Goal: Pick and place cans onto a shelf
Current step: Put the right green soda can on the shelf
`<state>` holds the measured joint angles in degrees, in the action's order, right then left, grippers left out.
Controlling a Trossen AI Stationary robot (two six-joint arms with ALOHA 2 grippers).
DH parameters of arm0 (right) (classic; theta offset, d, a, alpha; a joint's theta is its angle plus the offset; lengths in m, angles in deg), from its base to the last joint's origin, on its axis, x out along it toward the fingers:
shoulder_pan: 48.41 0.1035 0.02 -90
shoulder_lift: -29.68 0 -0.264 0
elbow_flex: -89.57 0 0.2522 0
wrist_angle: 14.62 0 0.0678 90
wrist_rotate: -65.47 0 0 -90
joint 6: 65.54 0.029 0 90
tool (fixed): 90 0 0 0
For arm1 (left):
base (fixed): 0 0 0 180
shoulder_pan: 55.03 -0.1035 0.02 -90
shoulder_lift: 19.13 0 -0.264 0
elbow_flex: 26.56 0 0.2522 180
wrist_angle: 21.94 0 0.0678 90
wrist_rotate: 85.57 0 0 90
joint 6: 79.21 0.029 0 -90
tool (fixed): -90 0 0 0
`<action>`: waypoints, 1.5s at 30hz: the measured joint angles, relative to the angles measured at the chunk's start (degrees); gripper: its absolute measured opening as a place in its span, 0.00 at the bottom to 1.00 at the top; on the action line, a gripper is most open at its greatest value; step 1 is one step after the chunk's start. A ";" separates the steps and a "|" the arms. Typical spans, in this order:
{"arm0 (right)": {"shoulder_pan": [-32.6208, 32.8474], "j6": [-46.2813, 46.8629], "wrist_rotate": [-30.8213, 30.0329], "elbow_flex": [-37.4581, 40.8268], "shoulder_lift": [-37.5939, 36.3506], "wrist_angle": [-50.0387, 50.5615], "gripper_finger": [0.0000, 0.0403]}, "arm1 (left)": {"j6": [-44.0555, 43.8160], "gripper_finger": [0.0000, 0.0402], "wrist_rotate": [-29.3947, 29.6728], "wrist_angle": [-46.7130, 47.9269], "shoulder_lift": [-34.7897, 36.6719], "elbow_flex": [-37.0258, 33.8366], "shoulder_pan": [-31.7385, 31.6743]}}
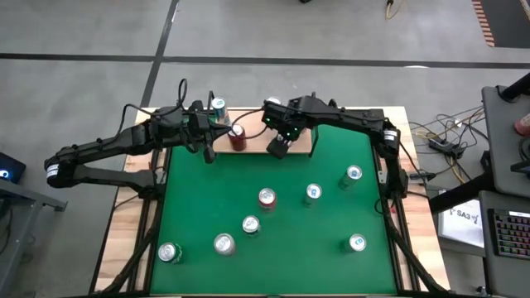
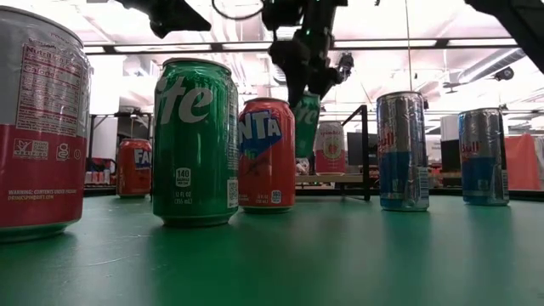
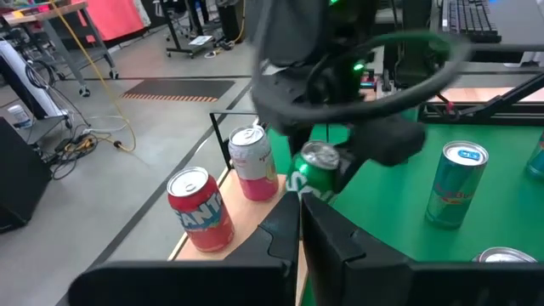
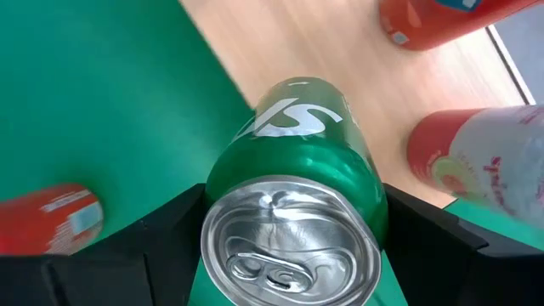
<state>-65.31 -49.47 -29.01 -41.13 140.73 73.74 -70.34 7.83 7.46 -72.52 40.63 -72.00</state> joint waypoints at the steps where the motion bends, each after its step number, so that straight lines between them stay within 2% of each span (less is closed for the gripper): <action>1: -0.52 -0.26 0.13 0.00 0.37 -0.16 0.72 | 0.02 0.00 0.00 0.00 0.00 0.00 0.00; 12: -3.58 -1.88 5.21 -0.02 2.34 -0.02 0.72 | 0.38 0.00 0.00 0.00 0.00 0.00 0.00; 33: -3.87 -2.73 4.93 -0.02 2.76 -0.56 0.72 | 1.13 0.00 0.00 -4.15 0.00 0.00 0.01; 45: -3.87 -3.61 4.82 -0.15 4.03 -1.11 0.76 | 1.15 0.00 -0.01 -4.17 0.00 0.00 0.00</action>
<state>-69.18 -53.08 -24.19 -41.29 144.76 72.63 -69.19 7.82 3.28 -72.52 40.63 -72.00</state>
